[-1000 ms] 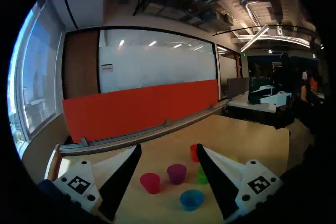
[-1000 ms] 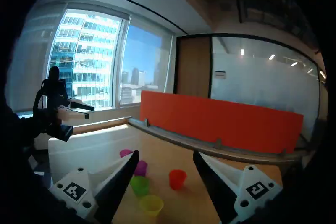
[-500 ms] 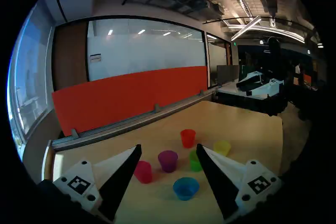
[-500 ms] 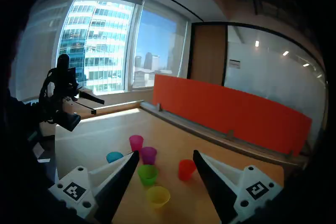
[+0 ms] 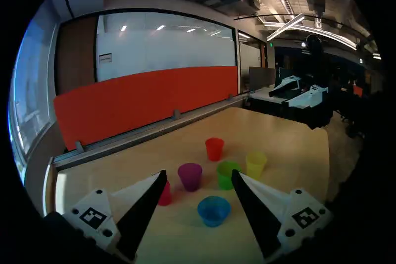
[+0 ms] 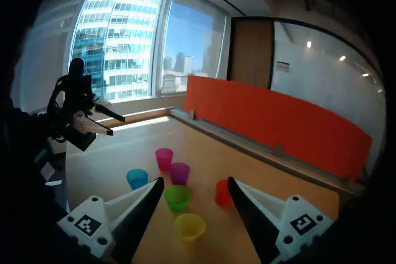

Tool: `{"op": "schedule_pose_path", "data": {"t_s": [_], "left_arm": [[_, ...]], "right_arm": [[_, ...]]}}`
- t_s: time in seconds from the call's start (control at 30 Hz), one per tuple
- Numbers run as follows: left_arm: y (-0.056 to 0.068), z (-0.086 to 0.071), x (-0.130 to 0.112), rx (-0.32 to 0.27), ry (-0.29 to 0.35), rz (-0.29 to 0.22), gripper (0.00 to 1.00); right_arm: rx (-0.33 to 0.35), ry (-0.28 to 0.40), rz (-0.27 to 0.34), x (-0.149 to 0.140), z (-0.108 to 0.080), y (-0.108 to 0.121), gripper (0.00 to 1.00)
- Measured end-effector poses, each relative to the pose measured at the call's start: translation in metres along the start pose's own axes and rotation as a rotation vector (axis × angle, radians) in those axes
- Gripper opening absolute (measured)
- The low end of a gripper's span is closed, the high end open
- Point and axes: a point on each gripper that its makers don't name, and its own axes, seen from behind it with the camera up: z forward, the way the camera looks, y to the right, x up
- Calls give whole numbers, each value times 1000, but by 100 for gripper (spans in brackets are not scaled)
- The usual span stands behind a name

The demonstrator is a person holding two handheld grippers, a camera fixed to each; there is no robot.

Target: Pour water

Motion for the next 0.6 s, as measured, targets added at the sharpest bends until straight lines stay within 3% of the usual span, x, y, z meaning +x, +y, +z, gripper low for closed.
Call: {"op": "schedule_pose_path", "data": {"t_s": [0.6], "left_arm": [[27,32,-84,-76,-144,28,97]], "right_arm": [[29,-104,-30,-51,44,-7,99]]}}
